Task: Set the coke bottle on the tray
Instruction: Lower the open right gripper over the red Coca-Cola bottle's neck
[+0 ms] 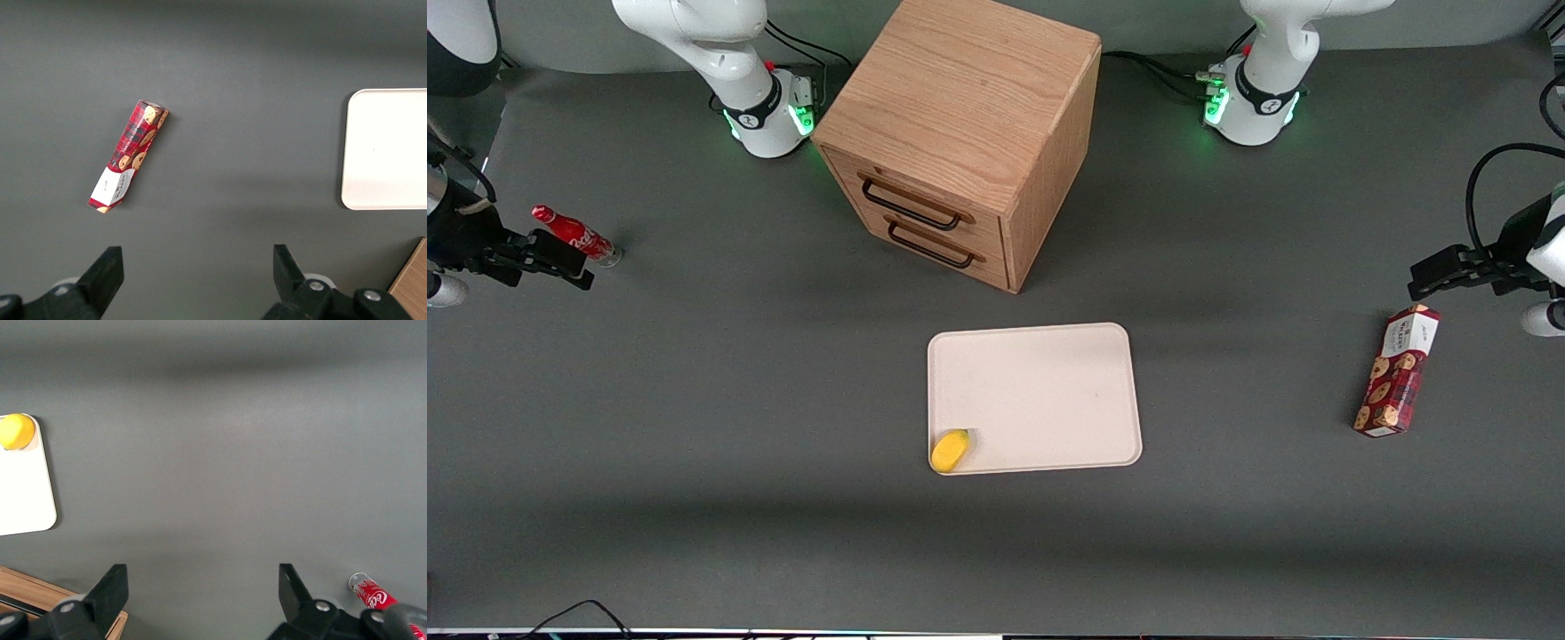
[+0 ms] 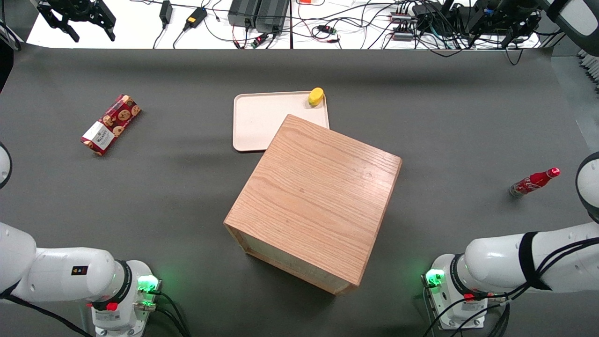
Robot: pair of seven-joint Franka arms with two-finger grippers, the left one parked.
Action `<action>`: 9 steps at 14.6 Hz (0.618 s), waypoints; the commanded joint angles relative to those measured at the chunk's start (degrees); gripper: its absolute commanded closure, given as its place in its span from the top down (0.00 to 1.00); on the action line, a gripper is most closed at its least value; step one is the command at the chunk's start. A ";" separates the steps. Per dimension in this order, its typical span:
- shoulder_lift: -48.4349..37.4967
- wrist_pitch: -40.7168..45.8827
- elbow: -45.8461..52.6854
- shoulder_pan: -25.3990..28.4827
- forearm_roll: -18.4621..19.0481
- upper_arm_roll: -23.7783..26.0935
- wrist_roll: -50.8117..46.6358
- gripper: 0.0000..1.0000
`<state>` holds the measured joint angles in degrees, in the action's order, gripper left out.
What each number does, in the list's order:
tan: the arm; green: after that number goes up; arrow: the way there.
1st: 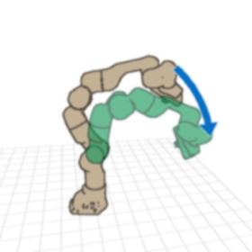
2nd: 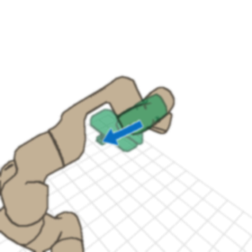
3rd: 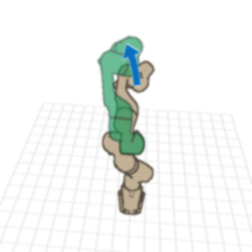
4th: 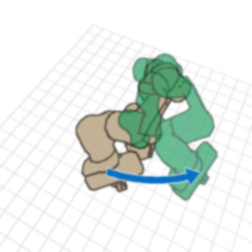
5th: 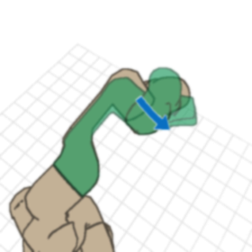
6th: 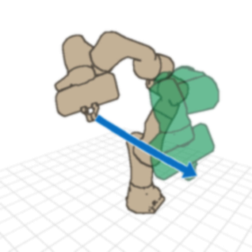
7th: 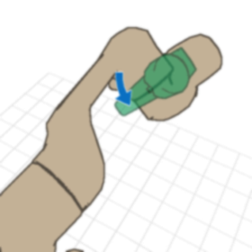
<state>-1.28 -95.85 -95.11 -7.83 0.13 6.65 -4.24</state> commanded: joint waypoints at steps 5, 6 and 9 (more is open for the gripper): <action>0.75 -0.56 -3.74 0.10 0.04 -1.98 -0.33 1.00; 0.58 -0.65 -6.20 0.09 1.61 -3.56 0.28 1.00; -0.04 -1.79 -11.84 -0.34 5.66 -7.77 6.85 1.00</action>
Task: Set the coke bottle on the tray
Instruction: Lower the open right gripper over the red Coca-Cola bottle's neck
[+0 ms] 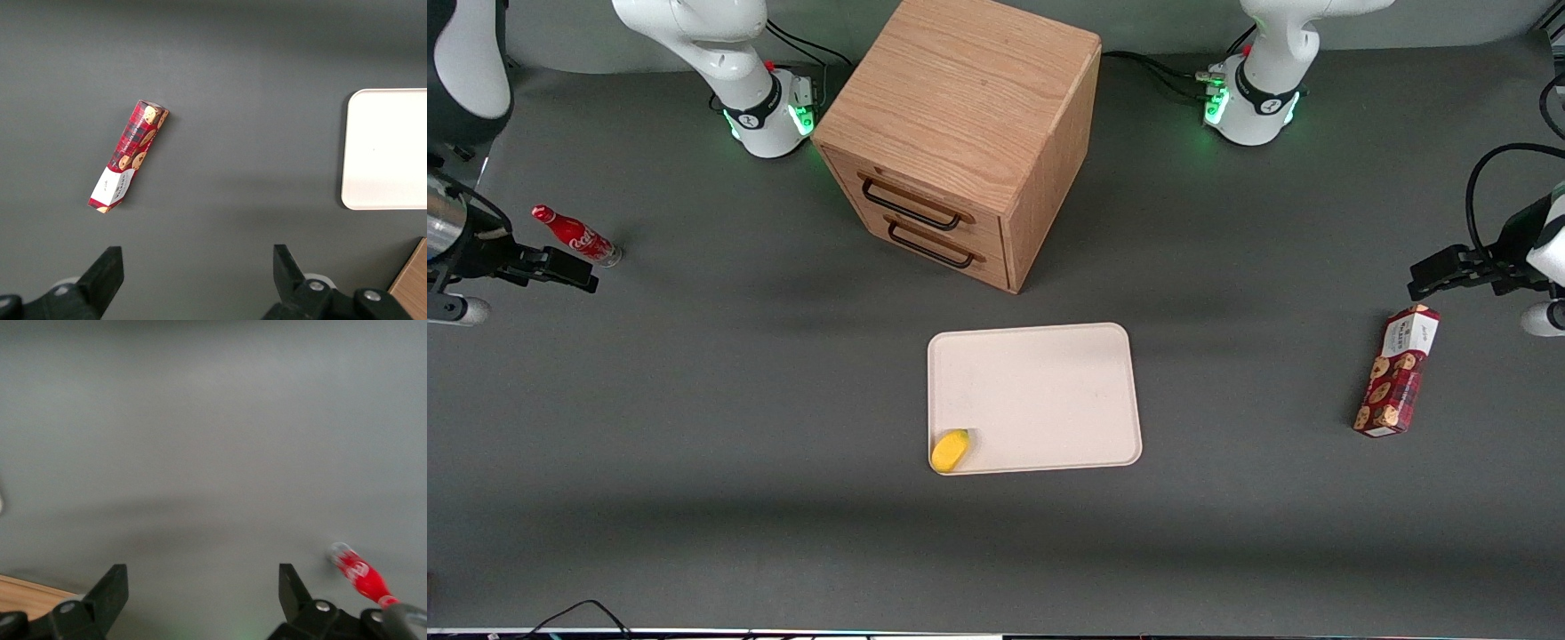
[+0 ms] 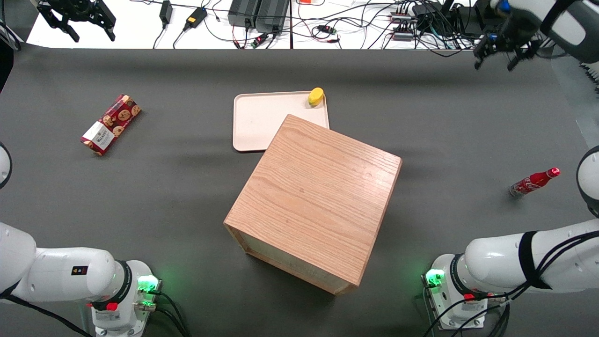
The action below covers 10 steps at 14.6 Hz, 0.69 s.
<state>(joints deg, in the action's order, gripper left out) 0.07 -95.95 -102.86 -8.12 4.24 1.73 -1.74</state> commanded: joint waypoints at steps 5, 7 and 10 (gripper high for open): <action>-9.72 -13.79 -20.15 -0.23 1.56 -18.84 25.27 1.00; -11.05 -18.82 -25.52 -1.02 2.78 -23.24 29.41 1.00; -13.24 -27.15 -34.30 -1.64 5.77 -30.96 35.83 1.00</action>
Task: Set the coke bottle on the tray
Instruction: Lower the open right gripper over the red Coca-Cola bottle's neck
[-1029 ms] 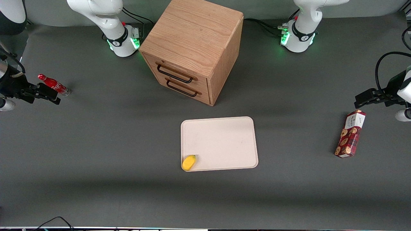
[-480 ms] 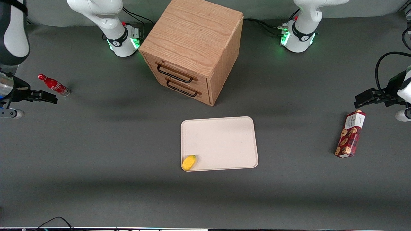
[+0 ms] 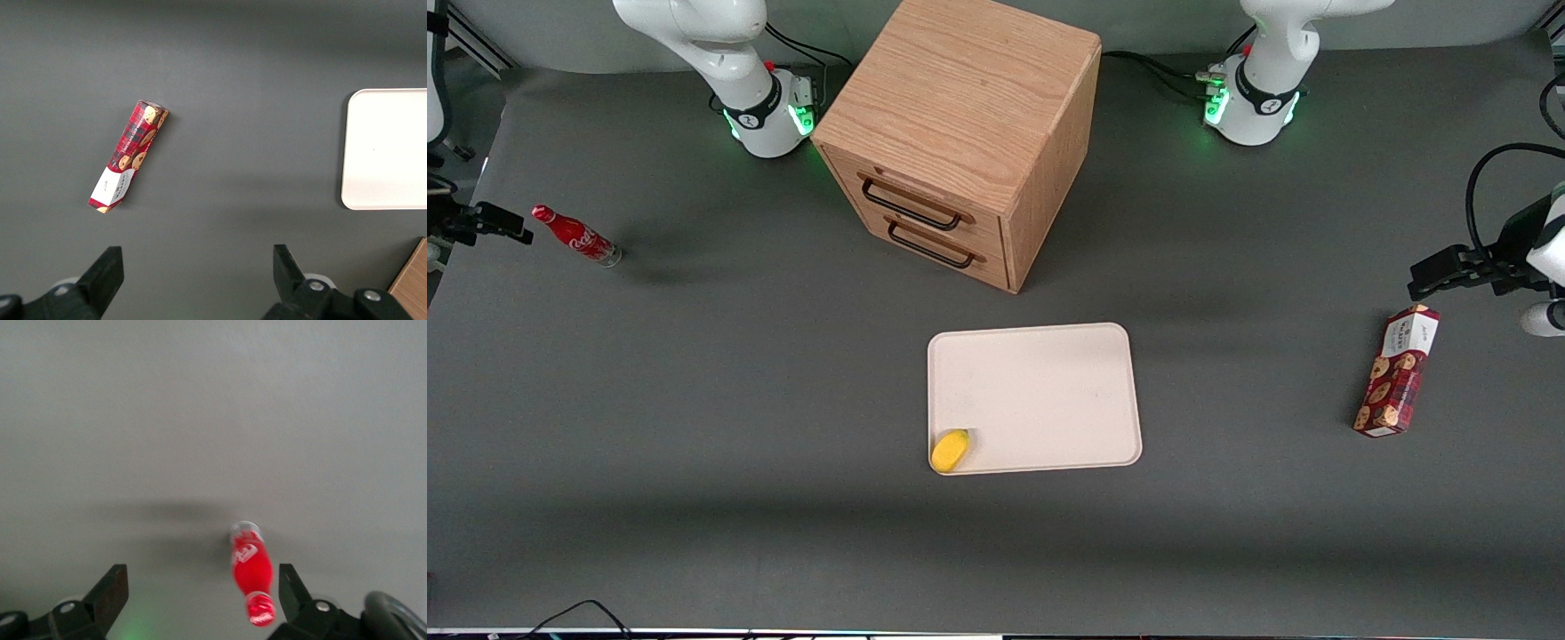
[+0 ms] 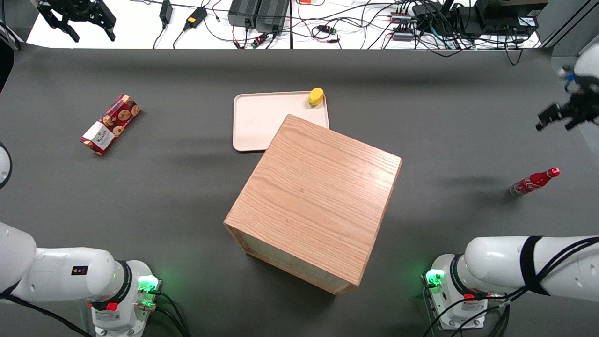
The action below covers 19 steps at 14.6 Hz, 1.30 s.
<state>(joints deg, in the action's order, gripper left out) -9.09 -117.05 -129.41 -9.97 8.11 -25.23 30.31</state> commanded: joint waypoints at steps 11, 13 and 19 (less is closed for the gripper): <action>-2.51 -20.68 -17.19 -0.05 5.07 -13.18 11.44 1.00; -2.33 -20.94 -17.28 -0.05 5.07 -13.18 11.62 1.00; -1.11 -22.08 -17.54 -0.05 4.99 -13.18 11.53 0.90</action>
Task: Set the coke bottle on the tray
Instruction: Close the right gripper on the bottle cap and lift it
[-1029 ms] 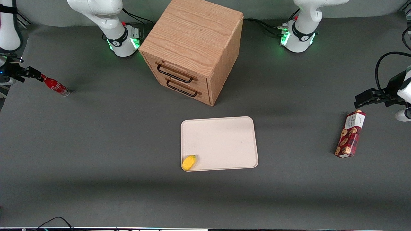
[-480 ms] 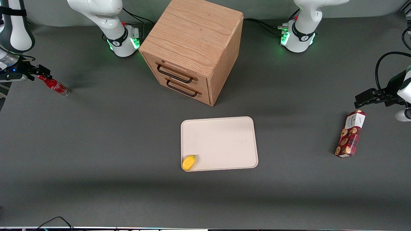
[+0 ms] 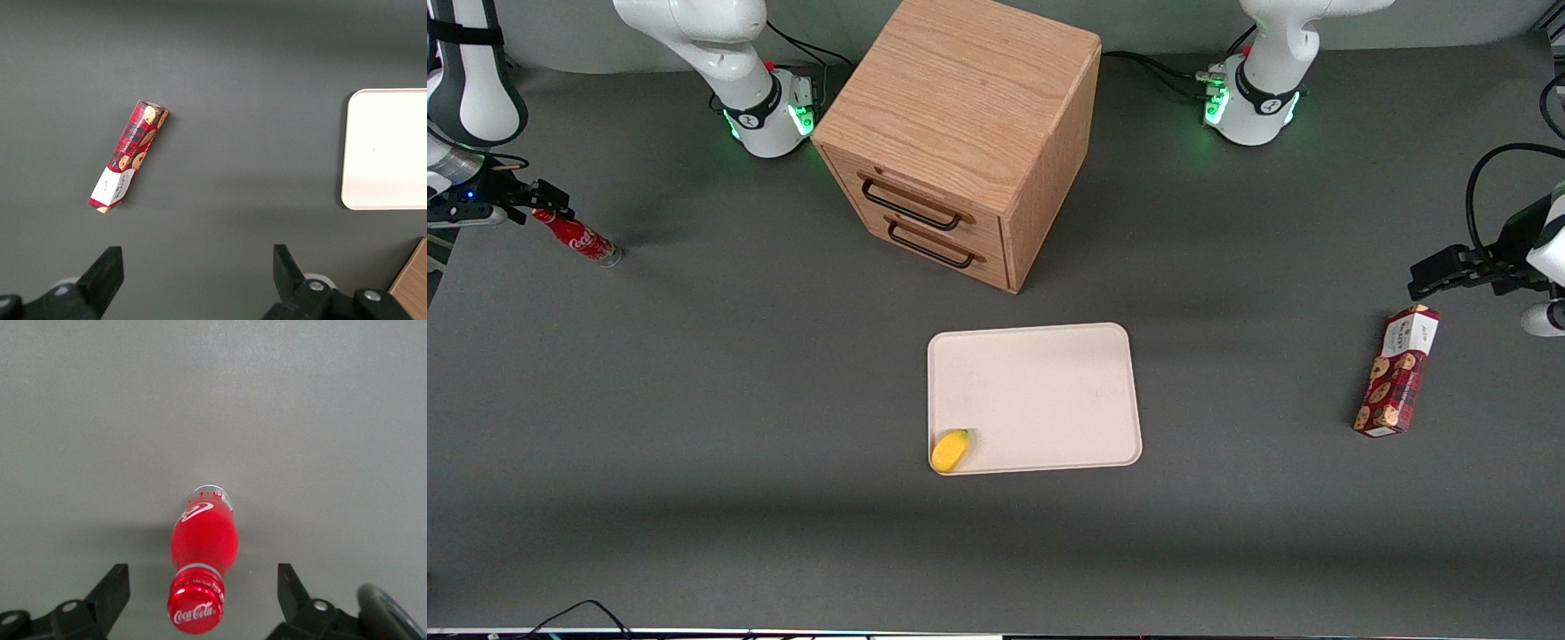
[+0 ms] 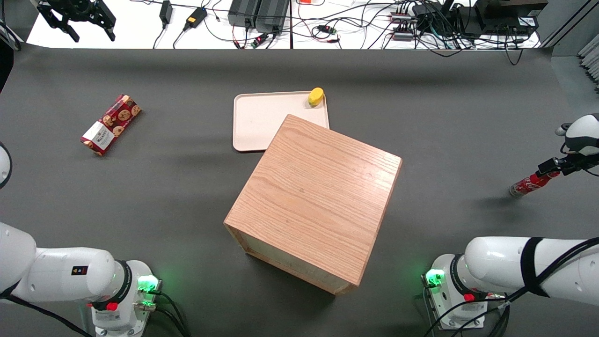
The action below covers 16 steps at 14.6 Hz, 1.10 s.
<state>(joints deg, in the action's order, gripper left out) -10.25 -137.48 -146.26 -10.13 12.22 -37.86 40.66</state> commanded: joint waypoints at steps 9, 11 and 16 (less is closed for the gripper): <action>0.67 -1.65 -0.60 0.11 0.79 -0.55 0.57 0.12; 0.58 -1.22 -0.34 0.37 0.61 -0.55 0.30 0.00; 0.58 2.27 4.47 1.25 0.52 3.29 -4.85 0.00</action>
<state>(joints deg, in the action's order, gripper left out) -9.83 -138.16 -145.46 -9.54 12.22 -37.40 40.08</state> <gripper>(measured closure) 0.670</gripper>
